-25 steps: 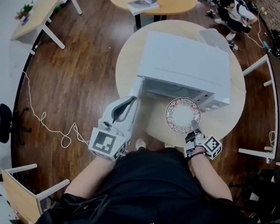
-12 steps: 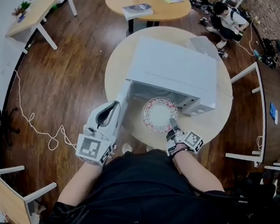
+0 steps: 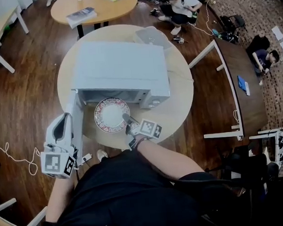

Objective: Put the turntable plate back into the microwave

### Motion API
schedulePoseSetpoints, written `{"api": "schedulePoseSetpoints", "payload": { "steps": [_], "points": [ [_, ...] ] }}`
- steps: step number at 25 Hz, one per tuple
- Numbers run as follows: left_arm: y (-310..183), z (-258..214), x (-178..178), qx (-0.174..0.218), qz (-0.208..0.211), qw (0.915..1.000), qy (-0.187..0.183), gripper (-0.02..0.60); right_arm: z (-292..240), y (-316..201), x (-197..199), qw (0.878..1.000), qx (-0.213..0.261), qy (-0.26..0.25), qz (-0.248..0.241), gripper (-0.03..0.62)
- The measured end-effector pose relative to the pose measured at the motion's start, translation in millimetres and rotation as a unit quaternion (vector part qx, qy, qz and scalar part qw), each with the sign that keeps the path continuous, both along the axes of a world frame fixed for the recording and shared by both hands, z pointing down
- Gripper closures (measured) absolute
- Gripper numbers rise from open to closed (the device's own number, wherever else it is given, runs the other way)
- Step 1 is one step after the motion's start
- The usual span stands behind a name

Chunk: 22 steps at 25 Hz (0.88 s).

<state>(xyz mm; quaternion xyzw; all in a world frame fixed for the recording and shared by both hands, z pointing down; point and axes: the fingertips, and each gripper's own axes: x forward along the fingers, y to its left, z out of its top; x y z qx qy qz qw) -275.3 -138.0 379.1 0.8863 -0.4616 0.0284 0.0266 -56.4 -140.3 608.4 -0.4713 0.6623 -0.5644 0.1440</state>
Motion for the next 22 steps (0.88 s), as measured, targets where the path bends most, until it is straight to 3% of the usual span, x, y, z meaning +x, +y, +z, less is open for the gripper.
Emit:
{"api": "schedulePoseSetpoints", "payload": {
  "steps": [22],
  "points": [
    [-30.8,-6.2,44.4,0.011,0.031,0.9992,-0.021,0.566,11.9,-30.9,16.0,0.999,0.001,-0.036,0.035,0.566]
  ]
}}
